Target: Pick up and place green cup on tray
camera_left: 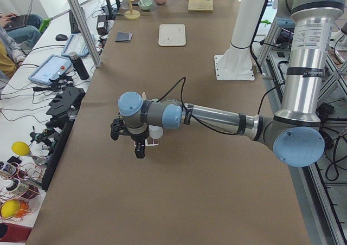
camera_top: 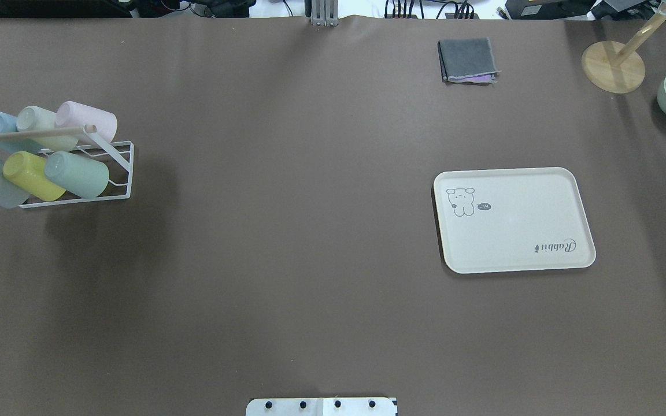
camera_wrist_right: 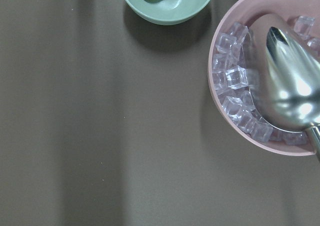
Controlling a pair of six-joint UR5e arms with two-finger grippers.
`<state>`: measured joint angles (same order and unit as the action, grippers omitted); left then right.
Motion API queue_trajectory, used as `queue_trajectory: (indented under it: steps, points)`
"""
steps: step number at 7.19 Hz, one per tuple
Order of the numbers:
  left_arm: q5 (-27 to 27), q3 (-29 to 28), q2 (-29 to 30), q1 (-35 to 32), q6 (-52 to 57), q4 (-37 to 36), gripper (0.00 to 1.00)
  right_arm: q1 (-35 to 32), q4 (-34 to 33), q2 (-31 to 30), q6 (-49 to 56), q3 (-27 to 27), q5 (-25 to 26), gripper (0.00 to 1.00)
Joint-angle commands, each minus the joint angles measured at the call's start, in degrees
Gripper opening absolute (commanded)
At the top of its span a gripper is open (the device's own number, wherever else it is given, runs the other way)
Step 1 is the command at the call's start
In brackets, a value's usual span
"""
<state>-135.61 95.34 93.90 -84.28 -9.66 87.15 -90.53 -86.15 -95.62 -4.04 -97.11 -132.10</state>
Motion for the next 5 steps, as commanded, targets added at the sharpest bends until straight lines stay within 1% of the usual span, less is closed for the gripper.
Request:
queue_trajectory:
  steps: [1, 3, 5]
  points:
    - [0.3, 0.2, -0.3, 0.1, 0.0, -0.6, 0.98, 0.0, 0.1, -0.2, 0.1, -0.2, -0.1, 1.00]
    - [0.2, 1.5, -1.3, -0.2, 0.0, 0.4, 0.98, 0.0, 0.0, -0.2, 0.0, -0.2, -0.3, 1.00]
    - [-0.4, 4.1, -3.2, 0.1, -0.2, 1.5, 0.98, 0.0, 0.0, 0.0, 0.0, -0.3, -0.3, 1.00]
